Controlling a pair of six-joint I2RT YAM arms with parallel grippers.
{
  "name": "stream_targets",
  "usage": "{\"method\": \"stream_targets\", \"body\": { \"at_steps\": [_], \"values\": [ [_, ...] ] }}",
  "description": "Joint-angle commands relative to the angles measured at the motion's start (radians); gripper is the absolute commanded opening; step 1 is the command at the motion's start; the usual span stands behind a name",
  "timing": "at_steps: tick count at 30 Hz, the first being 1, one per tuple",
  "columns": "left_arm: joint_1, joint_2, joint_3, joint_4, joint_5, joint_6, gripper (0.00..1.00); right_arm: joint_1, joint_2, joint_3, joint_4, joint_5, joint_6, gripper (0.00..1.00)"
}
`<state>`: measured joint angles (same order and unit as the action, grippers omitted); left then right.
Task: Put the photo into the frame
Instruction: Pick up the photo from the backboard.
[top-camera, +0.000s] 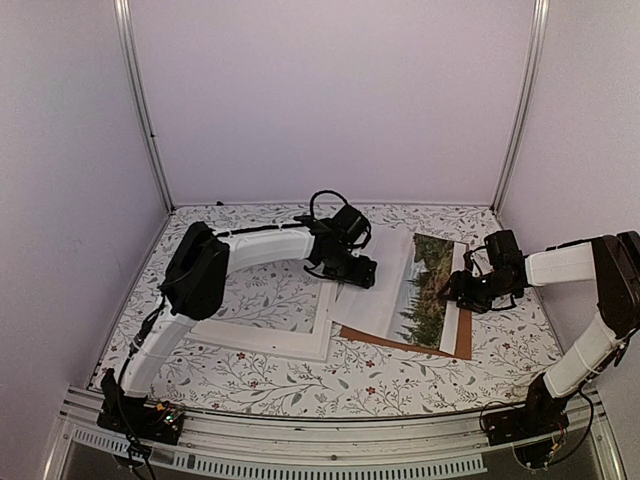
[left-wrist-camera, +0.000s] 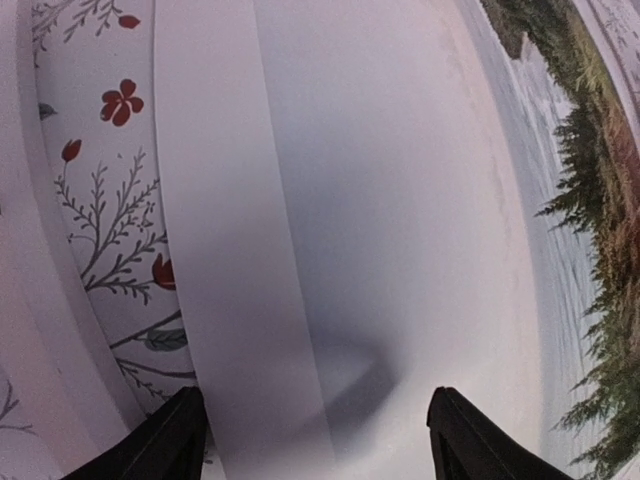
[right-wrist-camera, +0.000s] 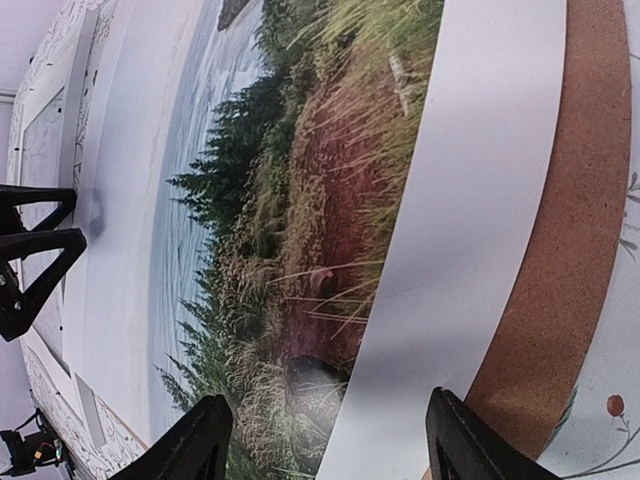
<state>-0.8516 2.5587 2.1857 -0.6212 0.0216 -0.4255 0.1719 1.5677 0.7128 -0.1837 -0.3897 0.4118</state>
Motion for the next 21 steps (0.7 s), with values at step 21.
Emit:
{"method": "stream_targets", "body": {
  "at_steps": [21],
  "values": [
    [0.065,-0.290,-0.413,0.343,0.379,-0.219,0.73,0.018,0.007,-0.050,-0.036,-0.018,0.005,0.70]
  ]
}}
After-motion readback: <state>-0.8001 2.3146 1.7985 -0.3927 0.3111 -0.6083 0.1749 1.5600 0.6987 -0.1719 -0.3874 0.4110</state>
